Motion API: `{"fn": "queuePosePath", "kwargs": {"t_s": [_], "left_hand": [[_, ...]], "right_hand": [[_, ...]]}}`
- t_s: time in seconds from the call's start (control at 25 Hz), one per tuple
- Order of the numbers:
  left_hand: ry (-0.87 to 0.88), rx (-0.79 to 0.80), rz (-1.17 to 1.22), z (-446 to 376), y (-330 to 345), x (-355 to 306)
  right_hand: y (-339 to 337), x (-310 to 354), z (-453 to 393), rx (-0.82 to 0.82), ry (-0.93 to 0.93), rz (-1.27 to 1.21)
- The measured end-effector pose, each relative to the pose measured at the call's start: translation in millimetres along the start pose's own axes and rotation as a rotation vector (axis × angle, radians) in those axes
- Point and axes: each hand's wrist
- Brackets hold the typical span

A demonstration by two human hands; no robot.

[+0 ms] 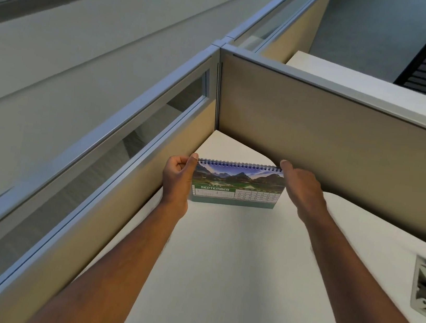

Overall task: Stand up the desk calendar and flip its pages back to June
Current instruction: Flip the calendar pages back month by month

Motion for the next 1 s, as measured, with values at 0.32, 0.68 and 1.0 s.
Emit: {"fn": "queuePosePath", "kwargs": {"t_s": [0.32, 0.68, 1.0], "left_hand": [[0.036, 0.004, -0.019, 1.7, -0.3, -1.2], [0.060, -0.001, -0.035, 4.1, 0.7, -2.5], [0.069, -0.001, -0.058, 5.7, 0.5, -3.2]], "right_hand": [[-12.2, 16.2, -0.5, 0.049, -0.027, 0.238], [-12.1, 23.5, 2.9, -0.007, -0.083, 0.400], [-8.0, 18.3, -5.3, 0.096, -0.142, -0.265]]}}
Point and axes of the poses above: each hand's wrist, its own z-axis away from the middle knuckle, its own y-axis out of the palm, x = y × z, and after that the axes turned 3 degrees about -x, right-handed
